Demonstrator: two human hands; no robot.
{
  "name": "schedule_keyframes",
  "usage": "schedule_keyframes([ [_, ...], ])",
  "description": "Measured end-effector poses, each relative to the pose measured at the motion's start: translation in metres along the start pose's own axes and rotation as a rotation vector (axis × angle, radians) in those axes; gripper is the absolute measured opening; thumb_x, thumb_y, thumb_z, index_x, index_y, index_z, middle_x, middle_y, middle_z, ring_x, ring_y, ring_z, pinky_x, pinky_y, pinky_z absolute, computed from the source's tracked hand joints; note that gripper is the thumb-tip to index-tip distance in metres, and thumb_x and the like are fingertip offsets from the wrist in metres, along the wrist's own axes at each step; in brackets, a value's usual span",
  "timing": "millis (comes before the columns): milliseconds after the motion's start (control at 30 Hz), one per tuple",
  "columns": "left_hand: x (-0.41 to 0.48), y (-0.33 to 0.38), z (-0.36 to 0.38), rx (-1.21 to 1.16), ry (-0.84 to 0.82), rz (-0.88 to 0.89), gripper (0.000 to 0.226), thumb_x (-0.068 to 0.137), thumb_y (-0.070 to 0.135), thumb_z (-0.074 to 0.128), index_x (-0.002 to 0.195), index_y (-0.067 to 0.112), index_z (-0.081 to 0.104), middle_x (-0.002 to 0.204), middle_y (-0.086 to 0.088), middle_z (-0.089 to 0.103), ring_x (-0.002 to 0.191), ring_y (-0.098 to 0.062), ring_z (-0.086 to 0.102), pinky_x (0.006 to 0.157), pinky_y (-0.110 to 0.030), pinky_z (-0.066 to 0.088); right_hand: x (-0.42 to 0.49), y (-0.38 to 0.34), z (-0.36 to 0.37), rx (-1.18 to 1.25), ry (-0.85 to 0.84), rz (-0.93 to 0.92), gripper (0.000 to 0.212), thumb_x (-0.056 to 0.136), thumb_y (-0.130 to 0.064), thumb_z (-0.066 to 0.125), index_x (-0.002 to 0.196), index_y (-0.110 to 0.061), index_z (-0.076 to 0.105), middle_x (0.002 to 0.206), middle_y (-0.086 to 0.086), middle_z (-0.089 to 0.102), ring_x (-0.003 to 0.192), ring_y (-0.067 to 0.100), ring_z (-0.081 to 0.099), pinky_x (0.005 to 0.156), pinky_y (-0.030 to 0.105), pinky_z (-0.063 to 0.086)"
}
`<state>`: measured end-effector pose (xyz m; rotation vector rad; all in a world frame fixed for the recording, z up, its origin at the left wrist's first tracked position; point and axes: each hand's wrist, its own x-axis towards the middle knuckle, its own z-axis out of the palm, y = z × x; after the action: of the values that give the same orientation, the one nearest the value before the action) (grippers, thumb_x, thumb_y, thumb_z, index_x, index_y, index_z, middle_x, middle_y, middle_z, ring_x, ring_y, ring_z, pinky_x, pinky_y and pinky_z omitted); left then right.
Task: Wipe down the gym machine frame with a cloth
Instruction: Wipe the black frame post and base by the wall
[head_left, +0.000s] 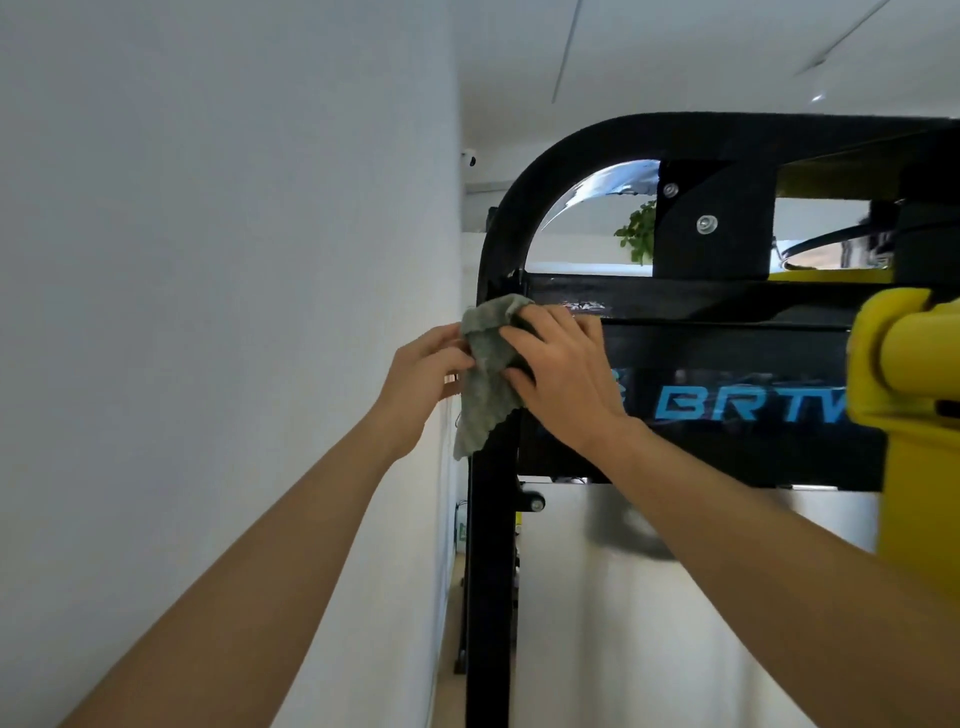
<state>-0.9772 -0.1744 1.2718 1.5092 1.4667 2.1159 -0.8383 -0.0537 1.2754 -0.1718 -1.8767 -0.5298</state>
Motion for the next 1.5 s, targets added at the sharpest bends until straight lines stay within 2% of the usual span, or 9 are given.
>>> schedule_keyframes([
  [100, -0.007, -0.008, 0.003, -0.003, 0.003, 0.022, 0.032, 0.098, 0.01, 0.059, 0.126, 0.022, 0.068, 0.115, -0.002, 0.075, 0.106, -0.015, 0.071, 0.084, -0.026, 0.059, -0.026, -0.01, 0.007, 0.041, 0.014, 0.051, 0.029, 0.086, -0.021, 0.075, 0.113, -0.009, 0.073, 0.125, 0.01, 0.067, 0.112, 0.03, 0.06, 0.096, 0.041, 0.039],
  [267, -0.027, -0.037, 0.005, 0.053, 0.059, 0.028, 0.031, 0.096, 0.016, 0.069, 0.126, 0.019, 0.066, 0.111, -0.002, 0.076, 0.097, -0.01, 0.074, 0.075, -0.018, 0.057, -0.064, -0.025, 0.021, 0.084, 0.051, 0.074, 0.021, 0.085, -0.017, 0.077, 0.102, -0.005, 0.076, 0.112, 0.013, 0.071, 0.098, 0.032, 0.065, 0.086, 0.043, 0.047],
  [500, -0.054, -0.078, 0.001, 0.12, 0.098, -0.099, 0.027, 0.093, 0.027, 0.073, 0.119, 0.018, 0.072, 0.1, 0.004, 0.079, 0.093, -0.008, 0.074, 0.073, -0.013, 0.055, -0.115, -0.043, 0.04, 0.107, 0.049, 0.091, 0.023, 0.087, -0.017, 0.076, 0.108, -0.009, 0.074, 0.112, 0.008, 0.07, 0.1, 0.026, 0.064, 0.088, 0.036, 0.044],
  [633, -0.07, -0.1, 0.0, 0.162, 0.126, -0.159, 0.014, 0.092, 0.03, 0.074, 0.105, 0.027, 0.075, 0.09, 0.014, 0.078, 0.085, 0.002, 0.072, 0.067, -0.008, 0.051, -0.144, -0.052, 0.052, 0.052, 0.035, 0.014, 0.023, 0.088, -0.017, 0.075, 0.109, -0.009, 0.074, 0.111, 0.008, 0.072, 0.101, 0.027, 0.065, 0.092, 0.038, 0.046],
  [800, -0.095, -0.131, -0.001, 0.164, 0.102, -0.206, 0.015, 0.093, 0.026, 0.074, 0.107, 0.028, 0.074, 0.099, 0.007, 0.077, 0.093, -0.01, 0.074, 0.077, -0.021, 0.059, -0.187, -0.062, 0.063, 0.011, 0.006, -0.05, 0.024, 0.091, -0.017, 0.072, 0.113, -0.009, 0.073, 0.12, 0.008, 0.071, 0.119, 0.028, 0.062, 0.101, 0.041, 0.041],
  [967, -0.121, -0.157, 0.001, 0.122, 0.107, -0.274, 0.023, 0.093, 0.023, 0.074, 0.115, 0.022, 0.072, 0.105, 0.002, 0.076, 0.099, -0.015, 0.073, 0.084, -0.03, 0.062, -0.223, -0.077, 0.071, 0.085, 0.024, 0.058, 0.022, 0.094, -0.012, 0.07, 0.115, -0.005, 0.073, 0.117, 0.011, 0.071, 0.113, 0.028, 0.064, 0.092, 0.039, 0.048],
  [1133, -0.142, -0.172, 0.006, 0.083, 0.159, -0.302, 0.024, 0.091, 0.02, 0.076, 0.113, 0.025, 0.069, 0.106, 0.004, 0.075, 0.095, -0.013, 0.074, 0.078, -0.025, 0.061, -0.242, -0.09, 0.076, 0.122, 0.068, 0.151, 0.021, 0.099, -0.017, 0.063, 0.111, -0.003, 0.074, 0.112, 0.012, 0.072, 0.109, 0.028, 0.065, 0.09, 0.039, 0.051],
  [1333, -0.165, -0.193, 0.01, 0.112, 0.209, -0.342, 0.023, 0.086, 0.02, 0.081, 0.105, 0.023, 0.068, 0.106, 0.006, 0.074, 0.099, -0.013, 0.072, 0.087, -0.031, 0.061, -0.275, -0.099, 0.08, 0.181, 0.058, 0.247, 0.041, 0.108, -0.025, 0.04, 0.11, 0.0, 0.073, 0.101, 0.015, 0.072, 0.089, 0.029, 0.064, 0.08, 0.038, 0.056],
  [1500, -0.186, -0.207, 0.006, 0.092, 0.178, -0.396, 0.027, 0.086, 0.015, 0.08, 0.112, 0.019, 0.072, 0.106, 0.006, 0.076, 0.099, -0.013, 0.073, 0.092, -0.037, 0.06, -0.3, -0.112, 0.083, 0.351, -0.082, 0.439, 0.026, 0.09, 0.0, 0.068, 0.116, 0.004, 0.07, 0.095, 0.017, 0.072, 0.078, 0.032, 0.067, 0.069, 0.041, 0.06],
])
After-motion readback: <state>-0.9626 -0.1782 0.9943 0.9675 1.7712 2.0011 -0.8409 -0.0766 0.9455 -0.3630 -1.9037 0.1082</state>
